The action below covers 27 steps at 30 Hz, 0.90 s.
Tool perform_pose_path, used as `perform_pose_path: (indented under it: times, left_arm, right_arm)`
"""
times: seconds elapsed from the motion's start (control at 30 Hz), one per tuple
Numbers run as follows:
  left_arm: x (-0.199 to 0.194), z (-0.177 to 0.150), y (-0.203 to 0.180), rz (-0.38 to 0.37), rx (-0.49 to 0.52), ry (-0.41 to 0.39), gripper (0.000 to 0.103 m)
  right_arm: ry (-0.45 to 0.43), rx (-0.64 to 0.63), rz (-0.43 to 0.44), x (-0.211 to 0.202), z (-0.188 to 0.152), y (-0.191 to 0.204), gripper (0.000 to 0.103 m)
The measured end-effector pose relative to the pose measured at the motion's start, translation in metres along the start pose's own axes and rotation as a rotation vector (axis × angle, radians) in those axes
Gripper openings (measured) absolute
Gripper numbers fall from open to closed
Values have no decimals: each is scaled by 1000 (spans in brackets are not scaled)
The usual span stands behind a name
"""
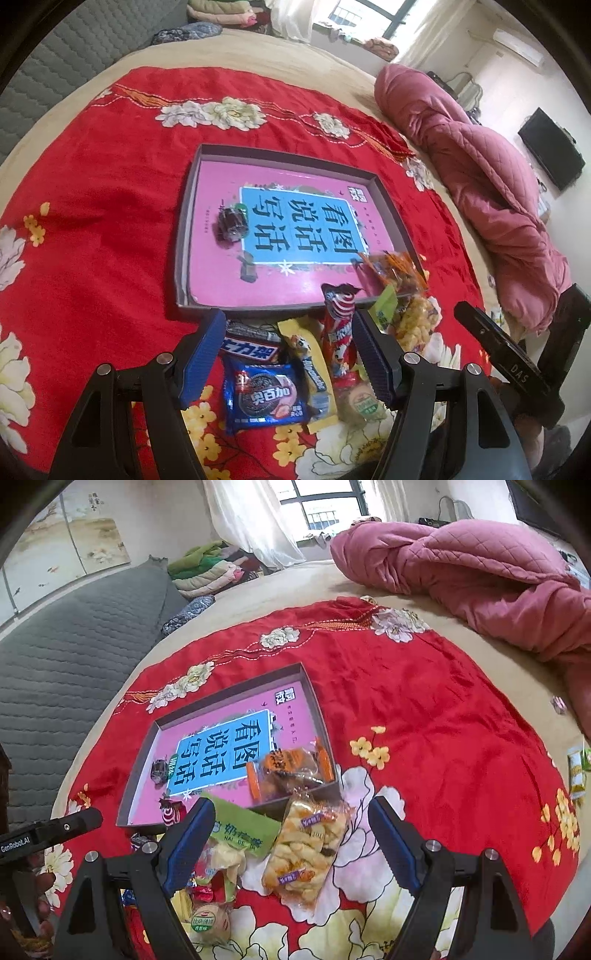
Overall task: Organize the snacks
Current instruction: 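Move both grippers back toward the snack pile beside the tray, then close the right gripper on the twisted-cracker bag while the left gripper approaches the red-white tube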
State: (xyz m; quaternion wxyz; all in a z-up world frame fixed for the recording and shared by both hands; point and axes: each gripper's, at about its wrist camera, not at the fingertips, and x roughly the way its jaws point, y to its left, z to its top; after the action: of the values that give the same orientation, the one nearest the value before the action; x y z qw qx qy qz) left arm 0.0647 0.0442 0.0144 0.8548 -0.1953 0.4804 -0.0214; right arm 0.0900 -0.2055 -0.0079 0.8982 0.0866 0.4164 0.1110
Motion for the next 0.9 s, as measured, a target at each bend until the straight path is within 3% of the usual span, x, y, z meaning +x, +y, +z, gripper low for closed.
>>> perform_pose_path:
  times: [0.23, 0.5, 0.9]
  left_arm:
    - [4, -4, -8, 7, 16, 3, 72]
    - [12, -12, -22, 6, 43, 27, 72]
    - [28, -21, -30, 14, 62, 62, 73]
  right_arm:
    - [-10, 8, -21, -1, -8, -2, 91]
    - [16, -26, -14, 2, -15, 4, 92]
    - [64, 40, -25, 17, -27, -12, 92]
